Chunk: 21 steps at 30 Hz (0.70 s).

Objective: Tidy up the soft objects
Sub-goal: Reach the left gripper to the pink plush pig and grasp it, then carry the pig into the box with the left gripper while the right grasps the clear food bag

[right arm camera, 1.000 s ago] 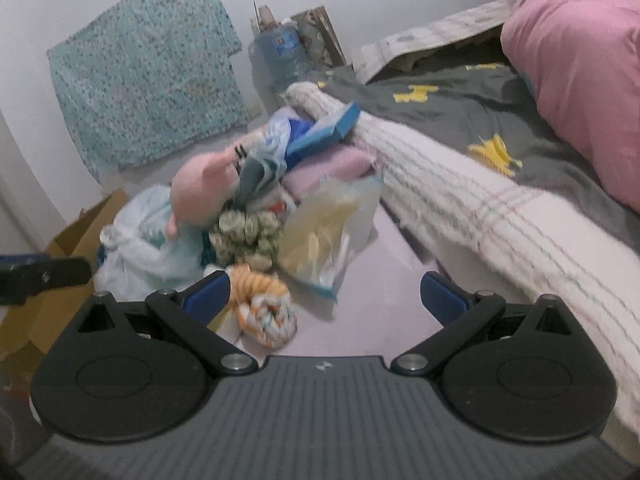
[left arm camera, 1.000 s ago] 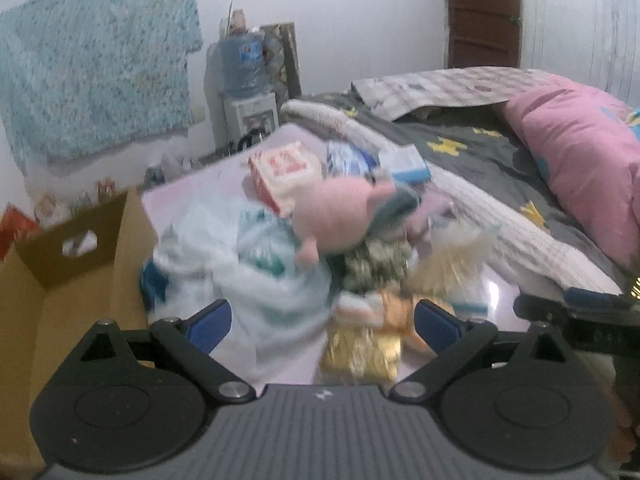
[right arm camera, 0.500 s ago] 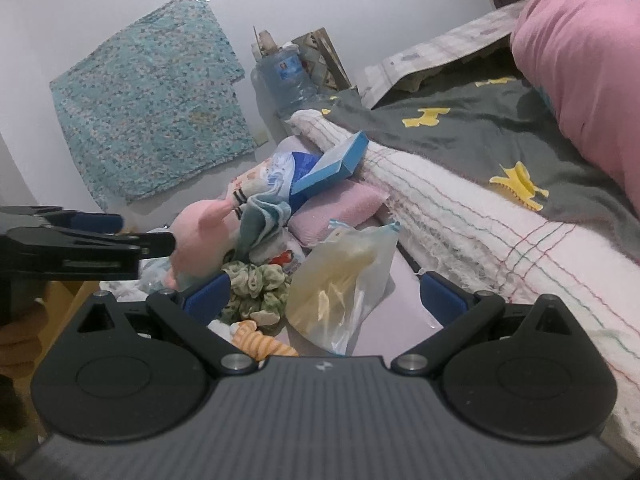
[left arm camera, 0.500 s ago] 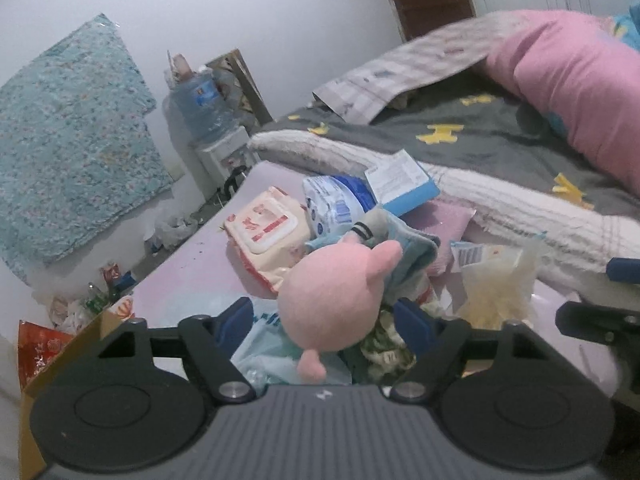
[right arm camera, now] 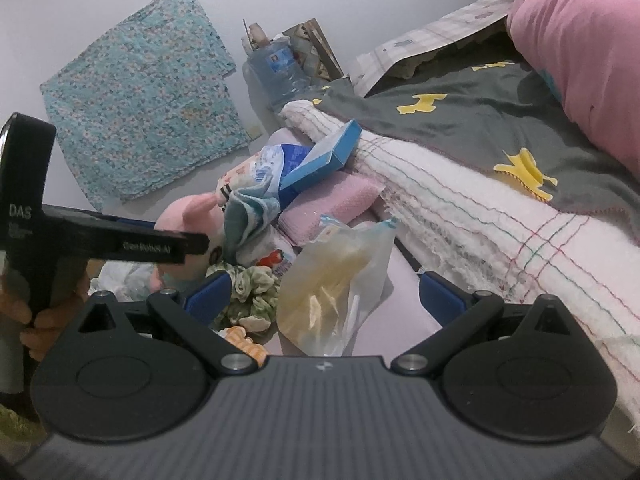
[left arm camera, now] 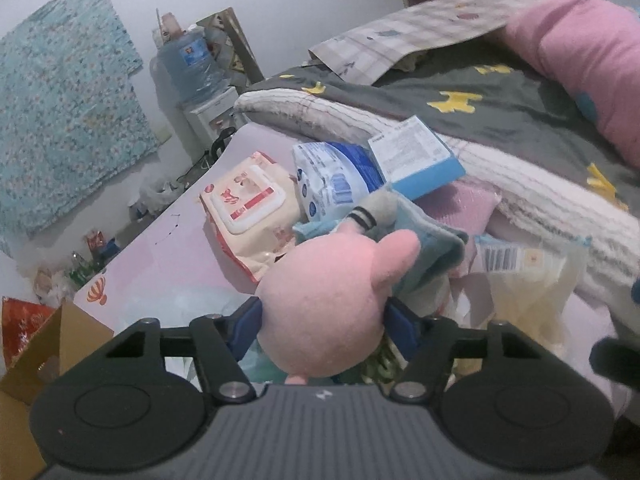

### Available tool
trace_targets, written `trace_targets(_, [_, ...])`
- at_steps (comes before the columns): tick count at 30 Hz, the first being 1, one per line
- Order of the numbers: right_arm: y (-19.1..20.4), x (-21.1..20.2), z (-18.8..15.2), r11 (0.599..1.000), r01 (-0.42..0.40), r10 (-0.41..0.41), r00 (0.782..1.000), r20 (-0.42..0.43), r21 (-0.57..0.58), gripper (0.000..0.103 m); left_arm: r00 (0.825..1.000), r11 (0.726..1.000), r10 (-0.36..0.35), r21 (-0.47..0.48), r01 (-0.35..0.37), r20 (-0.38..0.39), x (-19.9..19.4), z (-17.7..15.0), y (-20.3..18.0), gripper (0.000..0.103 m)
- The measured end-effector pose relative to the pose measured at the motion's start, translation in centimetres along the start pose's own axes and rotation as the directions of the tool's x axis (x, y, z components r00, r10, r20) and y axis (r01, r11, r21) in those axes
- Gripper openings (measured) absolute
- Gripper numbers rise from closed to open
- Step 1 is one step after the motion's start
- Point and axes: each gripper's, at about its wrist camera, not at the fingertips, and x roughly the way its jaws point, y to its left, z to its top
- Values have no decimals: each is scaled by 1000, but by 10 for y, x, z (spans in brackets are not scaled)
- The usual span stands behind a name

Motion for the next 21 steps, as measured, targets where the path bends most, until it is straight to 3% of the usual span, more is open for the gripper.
trace_targets(8, [-1,-14,-2,1000,-11,11,1000,23,5,101,998,993,-9,-114,16,65,-30,7,19,62])
trace_targets(14, [6,-33,-1,999,-44,45,997,65,-12,101,989,977,-71,-189,95,126,-81,5,38,62])
trace_targets(21, [30,-50,-5,992,-115,118,990,74,-48,101,982,940,-131,-299,166,133,-128,-21,72,62])
